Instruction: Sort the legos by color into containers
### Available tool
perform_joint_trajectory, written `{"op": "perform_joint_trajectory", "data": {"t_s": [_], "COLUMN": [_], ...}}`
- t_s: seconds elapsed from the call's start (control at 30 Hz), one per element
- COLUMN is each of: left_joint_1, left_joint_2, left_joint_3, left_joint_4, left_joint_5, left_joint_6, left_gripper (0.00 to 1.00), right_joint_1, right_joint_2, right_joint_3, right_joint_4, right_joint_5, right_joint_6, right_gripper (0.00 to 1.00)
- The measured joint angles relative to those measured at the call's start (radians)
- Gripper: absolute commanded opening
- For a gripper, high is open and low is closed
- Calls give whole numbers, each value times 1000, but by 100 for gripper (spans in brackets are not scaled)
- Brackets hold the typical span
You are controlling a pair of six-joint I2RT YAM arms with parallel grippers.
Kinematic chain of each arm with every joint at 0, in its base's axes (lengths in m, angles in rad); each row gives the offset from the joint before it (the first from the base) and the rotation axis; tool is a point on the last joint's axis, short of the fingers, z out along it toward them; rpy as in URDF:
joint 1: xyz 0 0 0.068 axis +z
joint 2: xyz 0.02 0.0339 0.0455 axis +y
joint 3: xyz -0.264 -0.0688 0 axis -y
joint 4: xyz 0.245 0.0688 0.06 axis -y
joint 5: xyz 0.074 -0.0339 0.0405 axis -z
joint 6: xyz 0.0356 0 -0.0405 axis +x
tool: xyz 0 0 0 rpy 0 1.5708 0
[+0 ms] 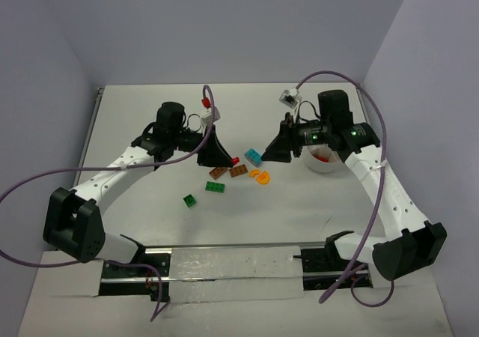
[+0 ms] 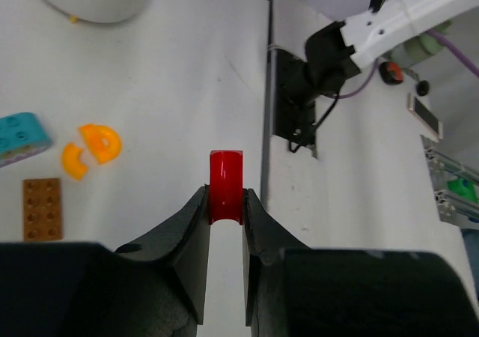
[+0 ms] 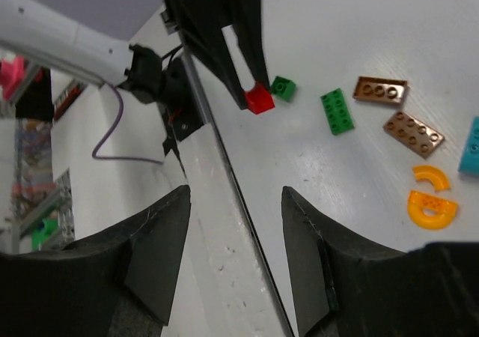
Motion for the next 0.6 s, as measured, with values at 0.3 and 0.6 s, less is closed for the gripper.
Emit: {"op": "perform_joint_trajectory", "data": {"t_s": [0.3,0.6], "left_joint_1": [-16,-54], "left_joint_2": [-43,-43], "left_joint_3": [-16,-16], "left_joint_4": [95,149], "left_joint_5": [118,134], "left_joint_6": [-119,-168], "left_gripper": [0,0], "right_joint_1": [163,175], "right_joint_2": [22,82], "right_joint_3": [6,6], "right_joint_4": [-4,21], "right_joint_5": [9,-9], "right_joint_6": [-38,38], "right_gripper": [61,61]}}
